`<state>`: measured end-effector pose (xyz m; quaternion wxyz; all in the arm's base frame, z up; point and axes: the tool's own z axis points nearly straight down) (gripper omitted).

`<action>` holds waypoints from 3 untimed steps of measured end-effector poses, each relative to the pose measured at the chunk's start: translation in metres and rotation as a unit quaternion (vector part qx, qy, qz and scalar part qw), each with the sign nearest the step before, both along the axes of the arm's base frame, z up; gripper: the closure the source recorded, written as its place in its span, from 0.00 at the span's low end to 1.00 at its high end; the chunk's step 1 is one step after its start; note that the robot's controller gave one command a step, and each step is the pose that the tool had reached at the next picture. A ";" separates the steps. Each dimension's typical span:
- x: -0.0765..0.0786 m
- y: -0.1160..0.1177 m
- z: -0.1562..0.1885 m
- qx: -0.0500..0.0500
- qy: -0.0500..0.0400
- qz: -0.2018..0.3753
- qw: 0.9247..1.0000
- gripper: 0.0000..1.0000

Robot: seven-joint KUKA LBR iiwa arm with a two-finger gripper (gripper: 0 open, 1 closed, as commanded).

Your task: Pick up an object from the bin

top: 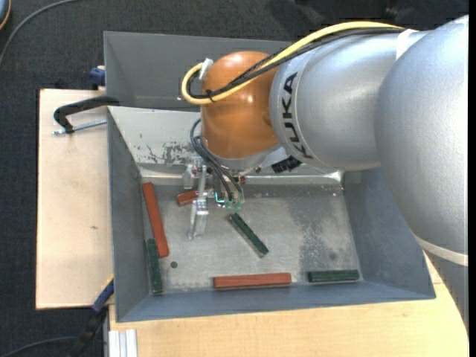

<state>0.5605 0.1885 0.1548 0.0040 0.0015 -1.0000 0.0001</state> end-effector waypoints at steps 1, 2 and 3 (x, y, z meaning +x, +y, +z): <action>0.037 -0.053 -0.085 -0.001 -0.002 0.023 1.000 0.00; 0.038 -0.049 -0.080 0.001 -0.004 0.024 1.000 1.00; 0.031 -0.055 0.051 0.002 -0.011 0.035 0.999 1.00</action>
Offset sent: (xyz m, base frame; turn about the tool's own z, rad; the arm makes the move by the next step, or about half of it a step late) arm 0.0368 -0.0499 -0.0812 -0.0493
